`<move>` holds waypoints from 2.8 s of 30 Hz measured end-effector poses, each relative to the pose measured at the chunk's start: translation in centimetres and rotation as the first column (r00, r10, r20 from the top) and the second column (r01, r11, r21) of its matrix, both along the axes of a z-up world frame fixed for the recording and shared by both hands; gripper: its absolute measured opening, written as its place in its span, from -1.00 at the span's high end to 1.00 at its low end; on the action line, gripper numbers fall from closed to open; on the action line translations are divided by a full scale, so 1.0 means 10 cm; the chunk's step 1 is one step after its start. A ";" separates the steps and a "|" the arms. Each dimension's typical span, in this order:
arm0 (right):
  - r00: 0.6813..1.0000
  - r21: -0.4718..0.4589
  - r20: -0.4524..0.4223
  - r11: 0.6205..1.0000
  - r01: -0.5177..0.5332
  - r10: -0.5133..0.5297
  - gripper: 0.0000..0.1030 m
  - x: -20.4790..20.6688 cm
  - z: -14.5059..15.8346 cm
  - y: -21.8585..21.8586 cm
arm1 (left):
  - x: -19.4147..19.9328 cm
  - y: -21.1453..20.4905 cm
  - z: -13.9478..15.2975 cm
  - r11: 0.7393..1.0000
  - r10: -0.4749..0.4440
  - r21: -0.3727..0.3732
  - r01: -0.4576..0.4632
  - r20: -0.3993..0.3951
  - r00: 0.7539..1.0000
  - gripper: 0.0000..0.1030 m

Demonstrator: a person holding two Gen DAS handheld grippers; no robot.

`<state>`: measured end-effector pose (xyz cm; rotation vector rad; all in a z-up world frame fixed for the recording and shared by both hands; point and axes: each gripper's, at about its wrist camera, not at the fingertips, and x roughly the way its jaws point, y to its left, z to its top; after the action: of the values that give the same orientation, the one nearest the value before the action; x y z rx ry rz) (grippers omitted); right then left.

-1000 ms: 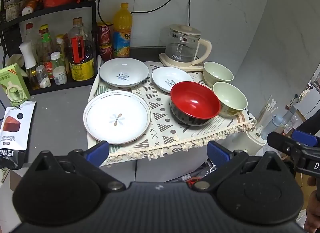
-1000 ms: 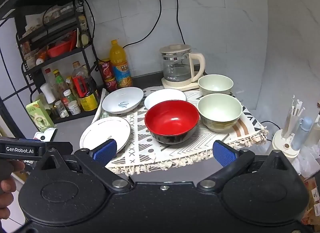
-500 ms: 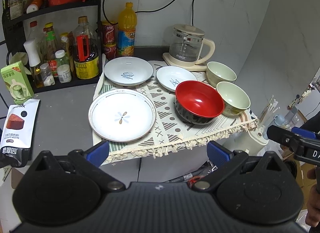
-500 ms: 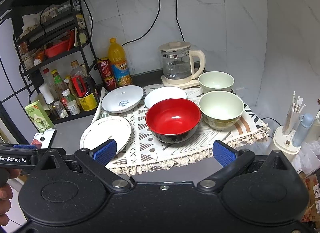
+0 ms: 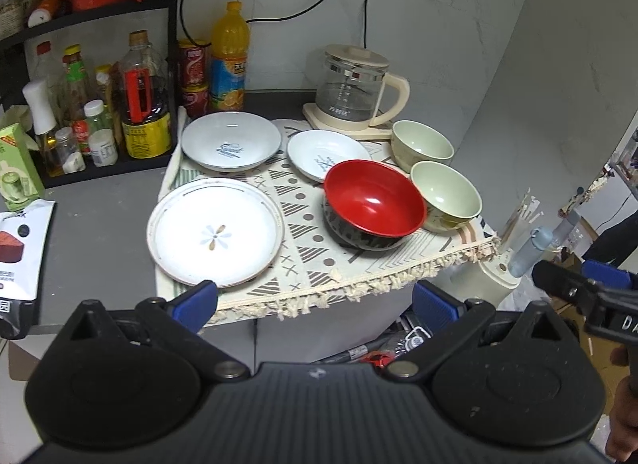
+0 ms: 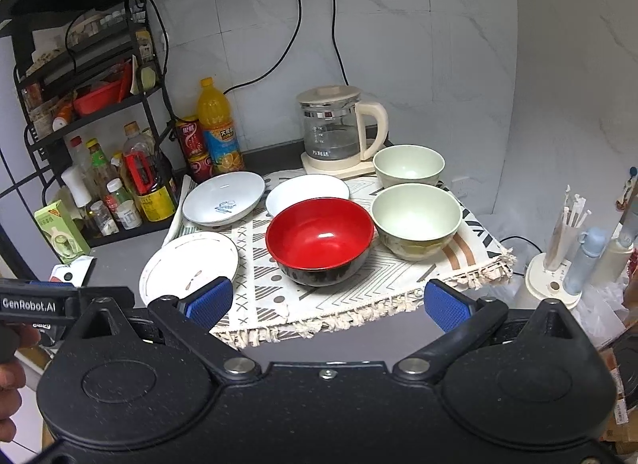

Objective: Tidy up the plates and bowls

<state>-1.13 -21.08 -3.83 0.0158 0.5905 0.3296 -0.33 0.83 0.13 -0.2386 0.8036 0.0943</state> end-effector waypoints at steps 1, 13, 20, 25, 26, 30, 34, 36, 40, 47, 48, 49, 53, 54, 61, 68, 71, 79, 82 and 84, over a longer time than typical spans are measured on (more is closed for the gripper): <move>1.000 -0.002 -0.002 1.000 0.002 -0.002 -1.00 0.00 -0.01 0.00 | 0.00 -0.01 0.00 1.000 -0.004 0.001 0.004 0.001 1.000 -0.99; 0.999 -0.003 -0.030 1.000 0.016 -0.016 -1.00 0.01 -0.06 -0.03 | 0.04 0.01 -0.04 1.000 -0.009 0.005 0.009 -0.010 1.000 -0.99; 0.999 0.000 -0.045 1.000 0.029 -0.029 -1.00 0.06 -0.10 -0.04 | 0.09 0.07 -0.07 1.000 -0.008 -0.006 0.008 -0.015 1.000 -0.99; 0.998 0.000 -0.053 0.999 0.032 -0.032 -1.00 0.13 -0.12 -0.04 | 0.18 0.09 -0.10 1.000 -0.008 -0.011 0.008 -0.023 1.000 -0.99; 0.998 0.001 -0.055 1.000 0.031 -0.031 -1.00 0.16 -0.13 -0.04 | 0.20 0.09 -0.10 1.000 -0.009 -0.010 0.008 -0.024 1.000 -0.99; 0.998 -0.004 -0.058 0.999 0.037 -0.037 -1.00 0.27 -0.16 -0.04 | 0.37 0.11 -0.14 1.000 -0.015 -0.020 0.014 -0.029 0.999 -0.99; 0.998 -0.008 -0.054 0.999 0.032 -0.032 -1.00 0.44 -0.18 -0.04 | 0.60 0.13 -0.22 0.999 -0.019 -0.037 0.018 -0.044 0.999 -0.99; 0.998 -0.007 -0.053 1.000 0.024 -0.024 -1.00 0.52 -0.18 -0.04 | 0.71 0.13 -0.27 0.998 -0.029 -0.052 0.026 -0.048 0.998 -0.99; 0.998 -0.012 -0.057 1.000 0.021 -0.022 -1.00 0.75 -0.22 -0.03 | 0.98 0.12 -0.33 0.996 -0.048 -0.075 0.044 -0.055 0.997 -0.98; 0.997 -0.004 -0.075 1.000 0.028 -0.028 -1.00 1.18 -0.24 -0.03 | 1.53 0.13 -0.41 0.991 -0.097 -0.102 0.089 -0.077 0.992 -0.95; 0.996 0.001 -0.079 1.000 0.030 -0.030 -1.00 1.23 -0.24 -0.04 | 1.61 0.12 -0.42 0.990 -0.104 -0.104 0.095 -0.078 0.992 -0.95; 0.996 0.006 -0.084 0.999 0.034 -0.034 -0.99 1.29 -0.25 -0.05 | 1.69 0.12 -0.43 0.989 -0.111 -0.108 0.102 -0.077 0.991 -0.95; 0.993 0.017 -0.102 0.998 0.060 -0.058 -0.93 1.49 -0.30 -0.13 | 2.01 0.07 -0.46 0.984 -0.138 -0.125 0.129 -0.064 0.988 -0.93; 0.992 0.019 -0.108 0.997 0.069 -0.067 -0.88 1.54 -0.31 -0.15 | 2.08 0.07 -0.47 0.983 -0.138 -0.133 0.129 -0.054 0.989 -0.93; 0.981 0.054 -0.145 0.989 0.135 -0.127 -0.66 1.83 -0.39 -0.32 | 2.65 -0.05 -0.55 0.966 -0.210 -0.164 0.200 -0.049 0.976 -0.85; 0.958 0.084 -0.204 0.971 0.223 -0.203 -0.38 2.11 -0.54 -0.56 | 3.21 -0.29 -0.70 0.940 -0.302 -0.188 0.283 -0.084 0.949 -0.72; 0.946 0.095 -0.226 0.961 0.259 -0.232 -0.23 2.18 -0.62 -0.65 | 3.40 -0.41 -0.77 0.922 -0.359 -0.194 0.336 -0.102 0.928 -0.47; 0.898 0.116 -0.301 0.923 0.367 -0.319 0.19 2.37 -0.85 -0.83 | 3.87 -0.68 -0.95 0.881 -0.456 -0.209 0.425 -0.132 0.880 -0.04; 0.884 0.113 -0.320 0.913 0.392 -0.340 0.23 2.43 -0.93 -0.86 | 4.05 -0.81 -1.04 0.866 -0.490 -0.204 0.457 -0.160 0.857 0.01; 0.876 0.126 -0.338 0.906 0.405 -0.344 0.26 2.49 -0.99 -0.88 | 4.16 -0.89 -1.11 0.853 -0.514 -0.210 0.478 -0.181 0.838 0.04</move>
<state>23.78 -29.91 -13.68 0.3735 0.8480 -0.0015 41.28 -8.06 -10.96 -0.1604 1.0868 -0.4461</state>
